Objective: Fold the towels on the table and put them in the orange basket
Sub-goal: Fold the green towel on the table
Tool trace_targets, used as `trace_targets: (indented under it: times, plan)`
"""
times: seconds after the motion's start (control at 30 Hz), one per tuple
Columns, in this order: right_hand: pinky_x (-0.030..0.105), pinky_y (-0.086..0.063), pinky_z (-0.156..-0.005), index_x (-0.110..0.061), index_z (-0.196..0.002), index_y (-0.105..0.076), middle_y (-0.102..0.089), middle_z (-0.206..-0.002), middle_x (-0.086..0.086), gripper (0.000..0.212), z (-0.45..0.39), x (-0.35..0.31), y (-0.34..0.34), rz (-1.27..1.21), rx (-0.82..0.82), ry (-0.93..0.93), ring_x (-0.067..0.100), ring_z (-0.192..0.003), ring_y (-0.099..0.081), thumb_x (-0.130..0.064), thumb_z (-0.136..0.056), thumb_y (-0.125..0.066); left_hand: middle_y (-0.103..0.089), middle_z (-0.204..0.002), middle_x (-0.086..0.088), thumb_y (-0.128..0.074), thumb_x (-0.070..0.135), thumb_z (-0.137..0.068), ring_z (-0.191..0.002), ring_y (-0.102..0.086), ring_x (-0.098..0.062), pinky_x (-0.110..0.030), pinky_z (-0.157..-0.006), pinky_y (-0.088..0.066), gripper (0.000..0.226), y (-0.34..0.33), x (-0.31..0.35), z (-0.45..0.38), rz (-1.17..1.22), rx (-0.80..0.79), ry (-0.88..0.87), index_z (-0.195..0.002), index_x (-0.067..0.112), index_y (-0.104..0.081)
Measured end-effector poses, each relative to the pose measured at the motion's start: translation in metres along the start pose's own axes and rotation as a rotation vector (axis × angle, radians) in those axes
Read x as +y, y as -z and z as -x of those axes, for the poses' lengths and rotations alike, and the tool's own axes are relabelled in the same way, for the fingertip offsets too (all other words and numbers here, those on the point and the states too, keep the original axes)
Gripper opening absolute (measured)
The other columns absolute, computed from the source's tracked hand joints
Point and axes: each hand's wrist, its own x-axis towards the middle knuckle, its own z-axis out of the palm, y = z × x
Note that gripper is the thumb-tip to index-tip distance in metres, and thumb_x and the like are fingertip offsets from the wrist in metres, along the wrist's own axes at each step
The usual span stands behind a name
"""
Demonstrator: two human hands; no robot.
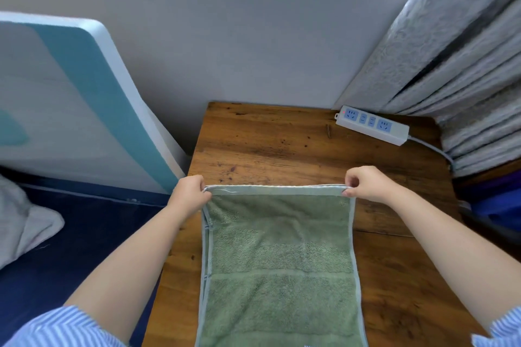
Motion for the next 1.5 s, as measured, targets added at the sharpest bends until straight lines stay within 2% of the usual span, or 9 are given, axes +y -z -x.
trace_targets:
  times: [0.17, 0.23, 0.33, 0.47, 0.63, 0.8, 0.97, 1.3, 1.5]
  plan:
    - [0.024, -0.042, -0.064, -0.017, -0.08, -0.049, -0.053, -0.084, -0.001, 0.015, 0.041, -0.014, 0.012, 0.039, 0.073, 0.019, 0.019, -0.081, -0.052, -0.012, -0.082, -0.063, -0.053, -0.107, -0.008, -0.049, 0.012, -0.09, -0.097, -0.055, -0.028, -0.037, -0.078, -0.049, 0.016, 0.022, 0.014, 0.035, -0.211, -0.028, -0.177, -0.105, 0.01, -0.048]
    - [0.028, -0.043, -0.076, -0.013, -0.099, -0.054, -0.052, -0.094, 0.002, 0.014, 0.059, -0.026, 0.017, 0.165, 0.093, 0.008, 0.023, -0.094, -0.054, -0.01, -0.086, -0.056, -0.048, -0.112, -0.009, -0.046, 0.008, -0.09, -0.101, -0.053, -0.028, -0.036, -0.081, -0.049, 0.015, 0.033, 0.023, 0.052, -0.355, 0.011, -0.263, -0.104, 0.005, -0.052]
    - [0.03, -0.043, -0.075, -0.005, -0.093, -0.062, -0.046, -0.085, 0.005, 0.014, 0.081, -0.046, 0.035, 0.324, 0.171, 0.009, 0.026, -0.093, -0.053, -0.004, -0.087, -0.049, -0.047, -0.107, -0.012, -0.043, 0.002, -0.088, -0.093, -0.051, -0.028, -0.034, -0.072, -0.045, 0.015, 0.056, 0.042, 0.069, -0.402, 0.149, -0.295, -0.096, 0.003, -0.055]
    - [0.038, -0.044, -0.085, 0.007, -0.096, -0.065, -0.048, -0.095, 0.024, 0.022, 0.13, -0.063, 0.076, 0.166, 0.626, 0.066, 0.037, -0.098, -0.054, 0.003, -0.085, -0.046, -0.051, -0.112, -0.017, -0.041, 0.006, -0.09, -0.105, -0.051, -0.034, -0.036, -0.086, -0.043, 0.028, 0.113, 0.065, 0.094, -0.003, 0.414, -0.323, -0.111, 0.007, -0.06]
    - [0.037, -0.041, -0.074, 0.011, -0.083, -0.064, -0.059, -0.084, 0.031, 0.017, 0.175, -0.073, 0.086, -0.047, 1.325, 0.197, 0.043, -0.083, -0.057, 0.018, -0.071, -0.054, -0.056, -0.106, -0.024, -0.037, 0.019, -0.082, -0.1, -0.052, -0.036, -0.039, -0.081, -0.041, 0.039, 0.142, 0.08, 0.136, 0.288, 0.735, -0.5, -0.106, -0.002, -0.058]
    - [0.033, -0.035, -0.089, 0.005, -0.102, -0.061, -0.058, -0.105, 0.022, 0.024, 0.191, -0.061, 0.077, 0.192, 0.814, 0.08, 0.033, -0.106, -0.05, 0.005, -0.085, -0.045, -0.049, -0.111, -0.017, -0.034, -0.003, -0.086, -0.105, -0.045, -0.031, -0.04, -0.081, -0.041, 0.025, 0.149, 0.072, 0.157, -0.242, 0.547, -0.383, -0.105, 0.002, -0.048]
    - [0.042, -0.04, -0.086, 0.012, -0.092, -0.064, -0.059, -0.092, 0.03, 0.019, 0.212, -0.058, 0.083, 0.191, 1.019, 0.213, 0.042, -0.094, -0.053, 0.012, -0.08, -0.049, -0.048, -0.112, -0.017, -0.033, -0.006, -0.086, -0.109, -0.044, -0.031, -0.039, -0.083, -0.04, 0.029, 0.156, 0.063, 0.16, -0.366, 0.645, -0.48, -0.11, 0.0, -0.048]
    - [0.04, -0.046, -0.081, -0.001, -0.101, -0.062, -0.054, -0.107, 0.02, 0.024, 0.197, -0.058, 0.079, 0.234, 0.775, 0.024, 0.036, -0.1, -0.055, -0.007, -0.091, -0.042, -0.062, -0.108, -0.007, -0.041, 0.004, -0.087, -0.099, -0.059, -0.028, -0.032, -0.073, -0.046, 0.029, 0.152, 0.062, 0.148, -0.49, 0.497, -0.409, -0.104, 0.013, -0.063]
    - [0.039, -0.045, -0.085, 0.0, -0.102, -0.066, -0.053, -0.107, 0.023, 0.027, 0.167, -0.071, 0.092, 0.082, 0.834, -0.044, 0.039, -0.103, -0.054, 0.0, -0.087, -0.043, -0.063, -0.103, -0.018, -0.042, -0.007, -0.081, -0.094, -0.058, -0.036, -0.034, -0.072, -0.046, 0.027, 0.16, 0.081, 0.132, -0.339, 0.542, -0.339, -0.095, 0.003, -0.062]
